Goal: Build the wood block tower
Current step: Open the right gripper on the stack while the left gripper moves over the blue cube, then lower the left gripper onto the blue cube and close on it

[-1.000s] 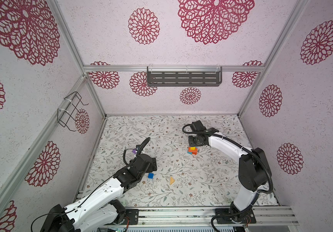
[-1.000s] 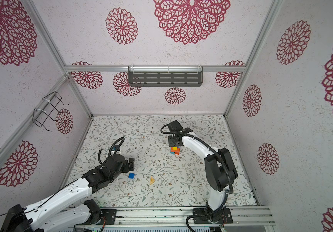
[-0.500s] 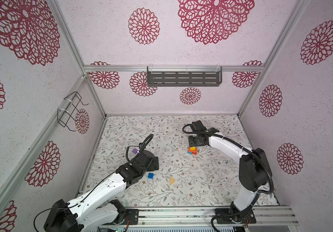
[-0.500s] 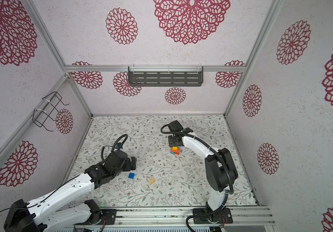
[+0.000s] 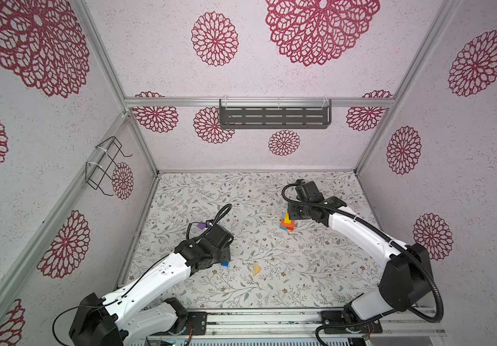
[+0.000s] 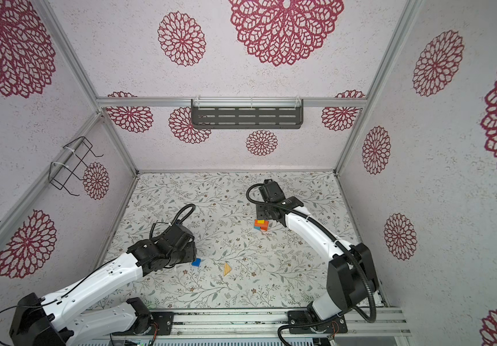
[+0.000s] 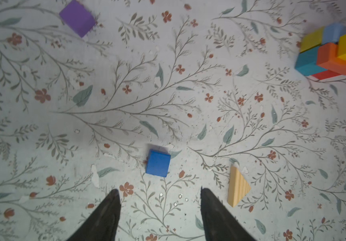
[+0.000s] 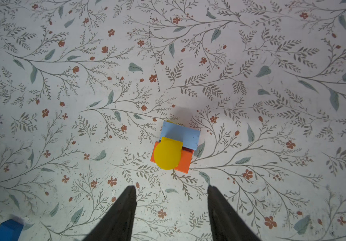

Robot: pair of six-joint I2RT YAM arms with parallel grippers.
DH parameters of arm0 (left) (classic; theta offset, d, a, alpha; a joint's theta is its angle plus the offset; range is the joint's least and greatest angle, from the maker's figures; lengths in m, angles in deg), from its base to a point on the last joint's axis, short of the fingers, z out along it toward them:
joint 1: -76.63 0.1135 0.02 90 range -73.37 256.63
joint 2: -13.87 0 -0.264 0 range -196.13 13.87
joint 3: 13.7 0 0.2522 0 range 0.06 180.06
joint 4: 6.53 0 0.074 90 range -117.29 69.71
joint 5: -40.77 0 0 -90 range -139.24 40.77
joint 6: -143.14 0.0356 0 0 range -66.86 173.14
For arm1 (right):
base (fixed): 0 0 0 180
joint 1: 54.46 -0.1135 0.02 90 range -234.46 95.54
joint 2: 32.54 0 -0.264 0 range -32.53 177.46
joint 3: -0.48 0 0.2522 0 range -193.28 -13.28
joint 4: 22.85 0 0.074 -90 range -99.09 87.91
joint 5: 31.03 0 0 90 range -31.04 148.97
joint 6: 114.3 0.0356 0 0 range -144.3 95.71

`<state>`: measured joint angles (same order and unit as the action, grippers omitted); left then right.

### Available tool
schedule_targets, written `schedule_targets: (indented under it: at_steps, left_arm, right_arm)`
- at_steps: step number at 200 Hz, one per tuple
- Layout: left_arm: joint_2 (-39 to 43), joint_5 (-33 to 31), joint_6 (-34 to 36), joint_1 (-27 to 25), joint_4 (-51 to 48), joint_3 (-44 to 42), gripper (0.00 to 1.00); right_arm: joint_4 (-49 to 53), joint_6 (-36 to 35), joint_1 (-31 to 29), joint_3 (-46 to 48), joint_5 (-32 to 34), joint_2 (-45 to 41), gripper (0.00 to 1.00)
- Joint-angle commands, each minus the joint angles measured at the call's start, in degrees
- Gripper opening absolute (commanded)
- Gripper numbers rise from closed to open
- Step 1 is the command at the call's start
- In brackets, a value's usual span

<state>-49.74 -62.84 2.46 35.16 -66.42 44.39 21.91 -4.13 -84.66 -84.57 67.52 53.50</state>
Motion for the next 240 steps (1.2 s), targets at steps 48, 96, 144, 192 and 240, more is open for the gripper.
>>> schedule_targets:
  at_steps: [48,96,144,192,240]
  left_arm:
    - [0.4,4.4,-2.9,-2.8,2.7,-6.2,0.6]
    - [-5.8,5.3,2.6,-2.7,4.7,-4.2,0.6]
    - [-13.1,4.3,4.6,-2.8,4.7,-2.7,0.57]
    - [-16.7,3.0,7.3,-2.6,5.8,-0.6,0.55]
    - [-19.8,4.3,9.1,-1.8,8.5,0.3,0.54]
  right_arm:
    - [-1.8,0.9,0.3,5.7,-2.0,-6.7,0.59]
    - [-2.1,0.3,0.7,8.5,-2.0,-10.0,0.59]
    - [-2.9,-0.7,1.5,11.1,-2.7,-12.2,0.59]
    - [-3.2,-0.6,2.0,12.2,-3.1,-13.6,0.59]
    - [-2.5,-0.9,2.3,12.7,-3.0,-14.9,0.59]
